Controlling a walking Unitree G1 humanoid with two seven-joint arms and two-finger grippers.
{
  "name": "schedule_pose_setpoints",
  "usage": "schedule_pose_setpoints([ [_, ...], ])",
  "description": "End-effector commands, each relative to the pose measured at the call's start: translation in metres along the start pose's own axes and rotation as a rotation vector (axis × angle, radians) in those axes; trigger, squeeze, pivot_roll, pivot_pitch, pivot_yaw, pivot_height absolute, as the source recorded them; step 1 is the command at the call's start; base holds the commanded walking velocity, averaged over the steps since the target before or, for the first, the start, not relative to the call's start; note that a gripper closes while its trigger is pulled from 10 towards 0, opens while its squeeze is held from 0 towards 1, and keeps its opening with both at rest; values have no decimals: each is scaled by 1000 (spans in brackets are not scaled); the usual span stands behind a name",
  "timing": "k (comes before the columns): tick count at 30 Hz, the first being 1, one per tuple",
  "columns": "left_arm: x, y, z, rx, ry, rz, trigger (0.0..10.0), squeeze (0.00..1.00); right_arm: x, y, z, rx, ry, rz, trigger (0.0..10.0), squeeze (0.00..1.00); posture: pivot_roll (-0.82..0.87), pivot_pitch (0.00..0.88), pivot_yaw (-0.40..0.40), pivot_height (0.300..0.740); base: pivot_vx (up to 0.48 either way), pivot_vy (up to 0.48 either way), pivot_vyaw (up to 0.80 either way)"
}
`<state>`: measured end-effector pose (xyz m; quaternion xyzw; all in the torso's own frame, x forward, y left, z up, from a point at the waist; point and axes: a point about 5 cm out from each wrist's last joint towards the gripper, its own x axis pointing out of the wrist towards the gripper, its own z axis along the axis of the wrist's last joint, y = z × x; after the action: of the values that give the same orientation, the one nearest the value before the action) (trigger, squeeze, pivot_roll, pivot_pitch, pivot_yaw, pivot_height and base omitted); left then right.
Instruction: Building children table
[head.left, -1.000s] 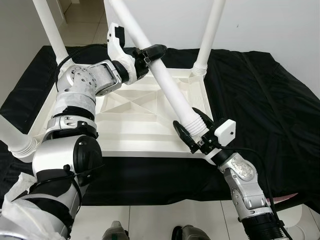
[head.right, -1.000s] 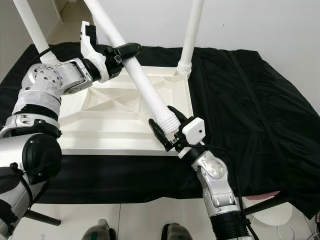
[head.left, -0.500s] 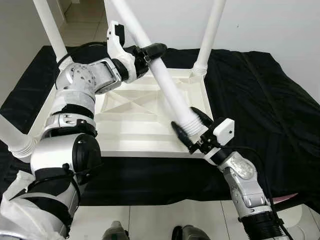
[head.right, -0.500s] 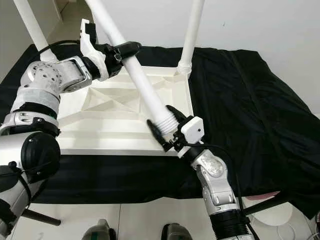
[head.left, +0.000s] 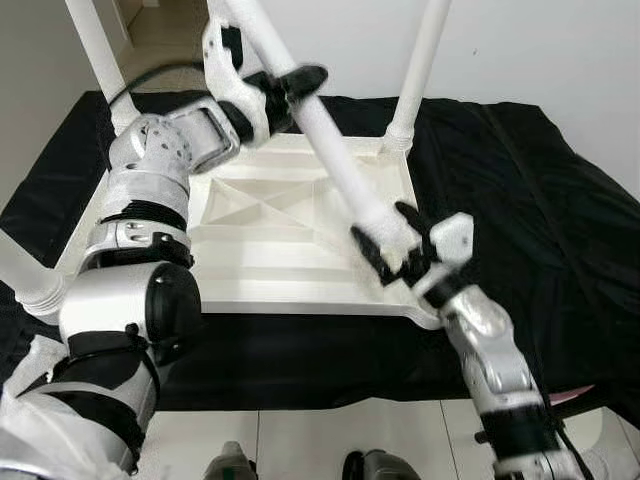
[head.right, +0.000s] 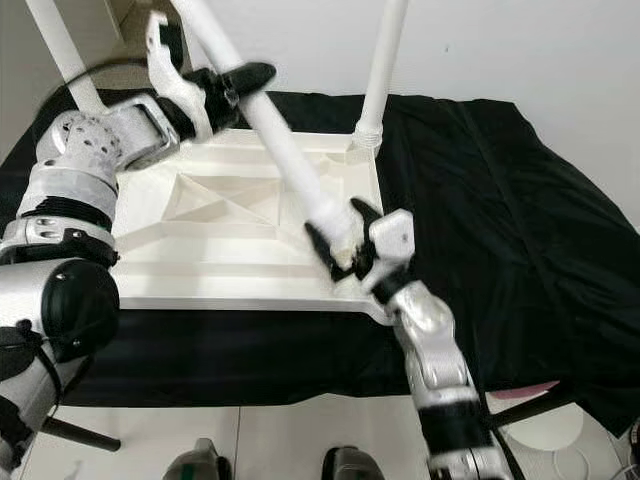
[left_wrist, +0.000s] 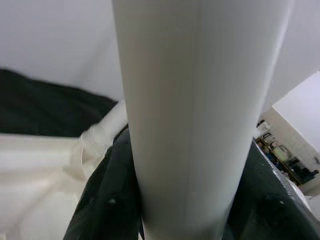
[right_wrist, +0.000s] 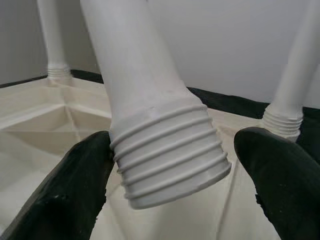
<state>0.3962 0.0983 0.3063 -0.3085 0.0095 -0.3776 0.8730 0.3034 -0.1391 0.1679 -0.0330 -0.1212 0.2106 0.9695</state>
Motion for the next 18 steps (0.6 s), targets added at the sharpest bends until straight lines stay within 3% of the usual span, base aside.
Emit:
schedule_pose_setpoints([
  [1,-1,-3,0,58,-13,-45,10000,0,0,-6,-8,34,84,-63,10000,0,29,0,-12,740,0,0,0],
  [6,-1,-3,-2,101,-26,-29,10000,0,2,-3,-9,61,135,-34,10000,0,31,0,-17,740,0,0,0],
  [7,-3,-4,-4,144,-37,-23,10000,0,3,1,-4,21,115,-7,10000,0,36,0,-26,740,0,0,0],
  [12,-3,-5,-6,166,-50,-18,10000,0,3,1,-1,-24,91,-9,10000,0,38,0,-32,740,0,0,0],
  [13,-4,-10,-6,221,-94,-7,10000,0,4,2,1,-54,94,-18,10000,0,41,0,-37,740,0,0,0],
  [18,-3,-16,-5,259,-141,10,10000,0,5,0,3,-76,108,-33,10000,0,42,0,-41,740,0,0,0],
])
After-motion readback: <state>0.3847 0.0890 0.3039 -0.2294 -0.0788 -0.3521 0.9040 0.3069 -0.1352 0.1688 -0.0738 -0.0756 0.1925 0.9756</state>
